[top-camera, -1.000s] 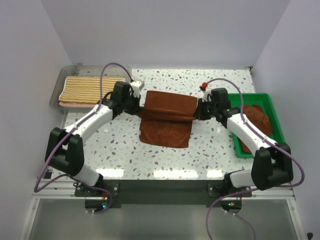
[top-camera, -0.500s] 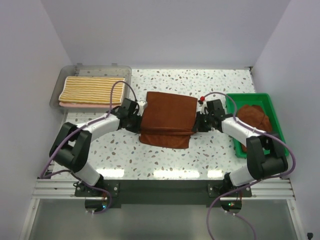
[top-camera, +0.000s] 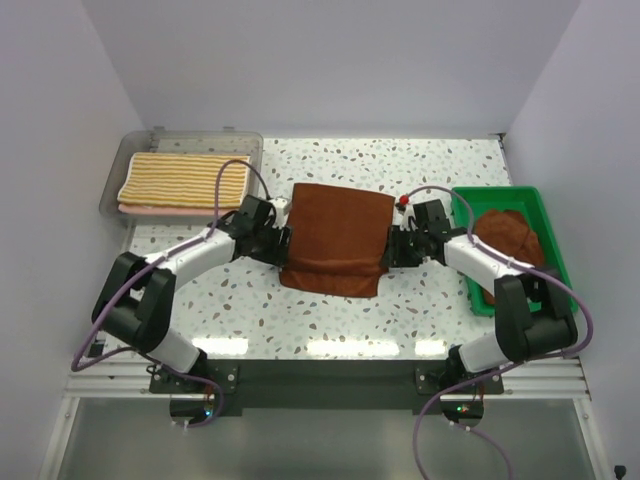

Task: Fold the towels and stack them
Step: Fold the towel

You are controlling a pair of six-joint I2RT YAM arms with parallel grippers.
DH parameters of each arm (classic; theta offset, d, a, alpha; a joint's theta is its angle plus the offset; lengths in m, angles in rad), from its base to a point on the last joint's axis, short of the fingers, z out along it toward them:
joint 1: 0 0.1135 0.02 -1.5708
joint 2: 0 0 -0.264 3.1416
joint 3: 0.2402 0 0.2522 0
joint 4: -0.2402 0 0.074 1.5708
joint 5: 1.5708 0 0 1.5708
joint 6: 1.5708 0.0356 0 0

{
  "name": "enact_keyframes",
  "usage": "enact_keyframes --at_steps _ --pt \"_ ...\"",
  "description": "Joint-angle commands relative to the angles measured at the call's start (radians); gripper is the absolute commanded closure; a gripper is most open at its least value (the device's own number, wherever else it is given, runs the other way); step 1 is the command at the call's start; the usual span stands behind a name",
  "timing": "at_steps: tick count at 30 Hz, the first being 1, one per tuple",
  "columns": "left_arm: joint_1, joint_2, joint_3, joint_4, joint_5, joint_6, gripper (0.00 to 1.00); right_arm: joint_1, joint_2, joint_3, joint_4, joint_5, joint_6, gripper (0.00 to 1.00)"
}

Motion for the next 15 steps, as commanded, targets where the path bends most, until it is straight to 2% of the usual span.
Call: enact_keyframes --at_steps 1,3,9,10,15 --pt "-0.004 -0.088 -0.014 -0.009 0.005 -0.044 0.38 0.023 -0.08 0.023 -0.064 -0.035 -0.01 0.58" --pt "-0.006 -0.124 -0.025 -0.023 0.013 -0.073 0.3 0.037 -0.113 0.022 -0.086 -0.023 -0.011 0.55" --pt "-0.01 -0.232 -0.086 -0.017 0.031 -0.154 0.24 0.092 -0.209 0.032 -0.157 0.058 -0.049 0.48" --pt "-0.01 -0.243 -0.088 -0.008 0.025 -0.165 0.23 0.098 -0.203 0.054 -0.154 0.066 -0.068 0.4" --pt "-0.01 -0.252 -0.073 0.008 -0.053 -0.228 0.22 0.204 -0.075 0.221 -0.172 0.087 -0.199 0.27"
